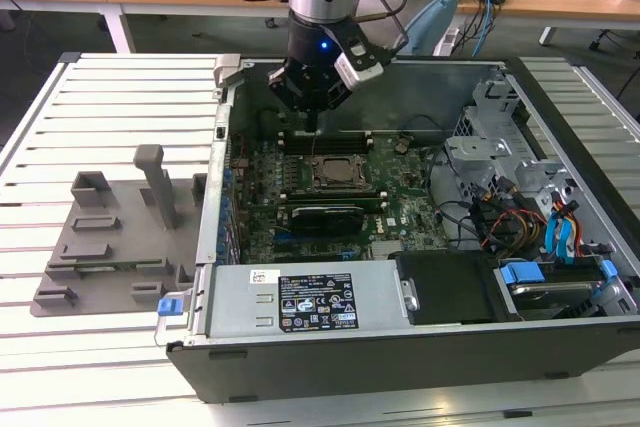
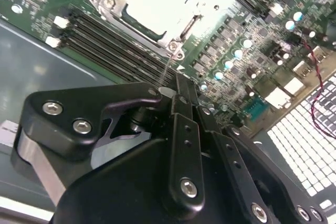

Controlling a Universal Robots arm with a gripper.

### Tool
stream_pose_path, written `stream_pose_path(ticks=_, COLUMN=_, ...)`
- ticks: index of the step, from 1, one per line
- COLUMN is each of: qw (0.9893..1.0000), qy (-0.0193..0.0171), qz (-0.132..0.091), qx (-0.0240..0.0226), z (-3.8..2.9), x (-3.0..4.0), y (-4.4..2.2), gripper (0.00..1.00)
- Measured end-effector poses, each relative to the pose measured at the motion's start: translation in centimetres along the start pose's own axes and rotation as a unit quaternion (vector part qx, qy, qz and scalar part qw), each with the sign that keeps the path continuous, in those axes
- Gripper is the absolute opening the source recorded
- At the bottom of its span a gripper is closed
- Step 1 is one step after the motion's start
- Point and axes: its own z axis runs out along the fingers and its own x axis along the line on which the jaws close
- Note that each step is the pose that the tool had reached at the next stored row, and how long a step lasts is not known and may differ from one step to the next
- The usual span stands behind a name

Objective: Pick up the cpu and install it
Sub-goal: 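Install the first cpu locking lever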

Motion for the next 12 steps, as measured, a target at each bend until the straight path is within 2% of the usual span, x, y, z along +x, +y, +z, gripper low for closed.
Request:
stream_pose_path(ticks=4, qw=1.0000, qy=0.0000, qz=0.000, qx=0.0000, z=-0.03, x=-1.04, y=-0.10, gripper=0.11)
stream_pose_path(ticks=6, qw=1.0000, qy=0.0000, qz=0.000, qx=0.0000, z=-0.04, x=-1.32, y=-0.13, gripper=0.11)
stream_pose_path(ticks=8, qw=1.0000, qy=0.0000, qz=0.000, qx=0.0000, z=-0.05, x=-1.99, y=-0.19, gripper=0.11)
stream_pose_path(ticks=12, qw=1.0000, qy=0.0000, qz=0.000, qx=0.0000, z=-0.07, x=-2.69, y=-0.26, gripper=0.11)
